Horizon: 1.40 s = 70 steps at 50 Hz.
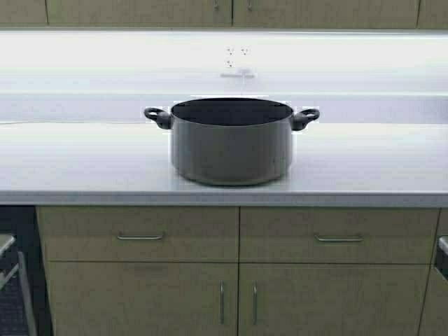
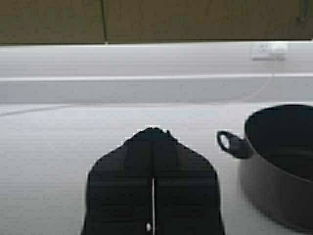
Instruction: Open the cabinet, put the pot inside, then close it
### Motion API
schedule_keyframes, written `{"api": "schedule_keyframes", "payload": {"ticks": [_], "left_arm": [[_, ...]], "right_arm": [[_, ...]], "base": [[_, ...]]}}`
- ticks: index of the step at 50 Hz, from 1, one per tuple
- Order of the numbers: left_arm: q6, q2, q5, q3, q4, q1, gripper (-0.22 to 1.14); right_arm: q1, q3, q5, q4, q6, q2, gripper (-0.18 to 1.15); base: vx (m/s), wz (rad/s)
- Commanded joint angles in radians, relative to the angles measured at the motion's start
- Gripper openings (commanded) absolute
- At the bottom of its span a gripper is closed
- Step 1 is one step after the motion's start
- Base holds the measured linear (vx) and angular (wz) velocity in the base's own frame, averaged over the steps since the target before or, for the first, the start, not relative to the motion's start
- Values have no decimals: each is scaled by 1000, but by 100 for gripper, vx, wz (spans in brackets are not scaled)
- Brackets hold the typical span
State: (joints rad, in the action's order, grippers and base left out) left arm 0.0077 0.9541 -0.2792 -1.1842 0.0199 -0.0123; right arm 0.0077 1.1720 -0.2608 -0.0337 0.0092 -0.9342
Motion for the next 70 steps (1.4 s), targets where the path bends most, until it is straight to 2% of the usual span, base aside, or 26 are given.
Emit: {"api": "schedule_keyframes", "payload": {"ticks": [1, 40, 43, 46, 48, 51, 56, 58, 60, 61, 63, 66, 70], "left_arm": [[-3, -11, -8, 18, 3, 2, 2], [-6, 25, 2, 5, 2, 2, 2], [-6, 21, 2, 9, 2, 2, 3], [-8, 29, 2, 5, 3, 2, 4], [-8, 35, 3, 2, 5, 0, 9], [-5, 51, 25, -2, 11, -18, 24], [-5, 75, 126, 20, 28, -87, 75], [-9, 78, 172, 32, 28, -126, 99], [-17, 80, 204, 40, 23, -172, 112], [-23, 80, 213, 43, 23, -199, 113], [-32, 80, 213, 46, 21, -259, 107], [-37, 71, 202, 49, 21, -353, 98], [-37, 31, 169, 52, 18, -456, 99]], "right_arm": [[2, -17, -3, -3, 0, 6, 5], [2, -12, 23, -5, 5, -11, 6], [3, -12, 31, -3, 6, -11, 8], [9, -8, 34, 0, 17, -11, 15], [17, -11, 34, 0, 28, -11, 25], [44, -12, 35, -2, 48, -9, 50], [117, -14, 48, 0, 64, -9, 100], [156, -18, 66, 0, 60, -12, 111], [201, -29, 92, 0, 60, -18, 111], [225, -37, 106, 0, 63, -20, 108], [293, -57, 127, 2, 64, -18, 102], [373, -78, 129, 5, 61, -3, 102], [454, -109, 104, 9, 61, 40, 103]], "base": [[38, 3], [34, 1], [25, 2], [22, 1], [19, 1], [15, 1], [11, 1], [9, 1], [7, 1], [7, 1], [6, 1], [5, 2], [3, 0]]}}
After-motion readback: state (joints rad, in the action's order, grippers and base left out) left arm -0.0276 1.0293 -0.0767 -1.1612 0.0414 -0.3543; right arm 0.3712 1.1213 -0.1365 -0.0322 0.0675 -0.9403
